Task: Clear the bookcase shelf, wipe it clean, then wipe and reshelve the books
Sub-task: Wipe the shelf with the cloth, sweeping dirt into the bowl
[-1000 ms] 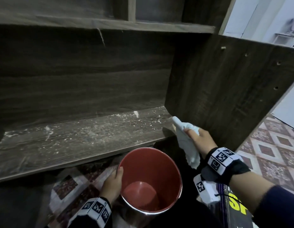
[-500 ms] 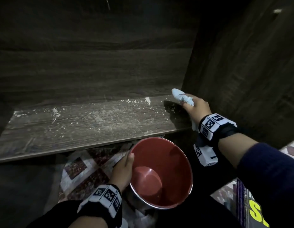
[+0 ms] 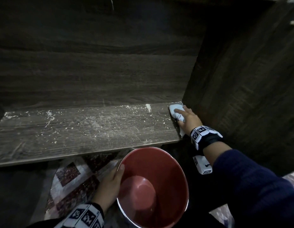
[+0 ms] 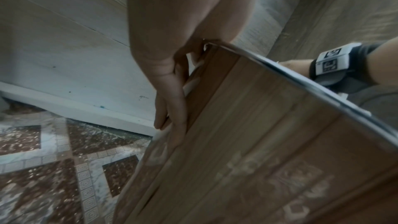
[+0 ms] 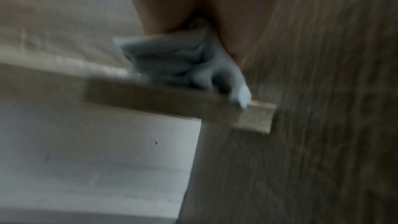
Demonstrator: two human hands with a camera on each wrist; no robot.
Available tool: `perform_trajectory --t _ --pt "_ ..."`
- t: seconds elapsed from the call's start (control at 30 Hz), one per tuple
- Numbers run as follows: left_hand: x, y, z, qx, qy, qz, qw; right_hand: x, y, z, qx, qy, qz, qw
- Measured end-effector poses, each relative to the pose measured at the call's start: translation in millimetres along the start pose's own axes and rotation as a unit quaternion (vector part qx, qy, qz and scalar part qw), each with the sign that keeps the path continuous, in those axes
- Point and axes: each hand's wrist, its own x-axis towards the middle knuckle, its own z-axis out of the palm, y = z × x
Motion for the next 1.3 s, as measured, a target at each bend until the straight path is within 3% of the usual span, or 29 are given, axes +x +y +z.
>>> perform_trajectory --t 0.27,0.63,1.03,1.3 --pt "8 7 -3 0.000 -0.014 -0.002 1.000 14 -1 0 -0.051 -0.049 -0.023 0.997" --pt "26 9 14 -0.012 -0.011 -0.029 0.999 -19 -16 -1 0.047 -0.073 -0.104 0.991" --pt "36 18 19 0.003 -0.018 -0.052 0.998 -81 -31 17 0.175 -0.106 -0.180 0.962" --pt "38 14 13 -0.017 -0.002 -0.065 0.998 -115 -35 10 0.158 -0.201 -0.265 0.930"
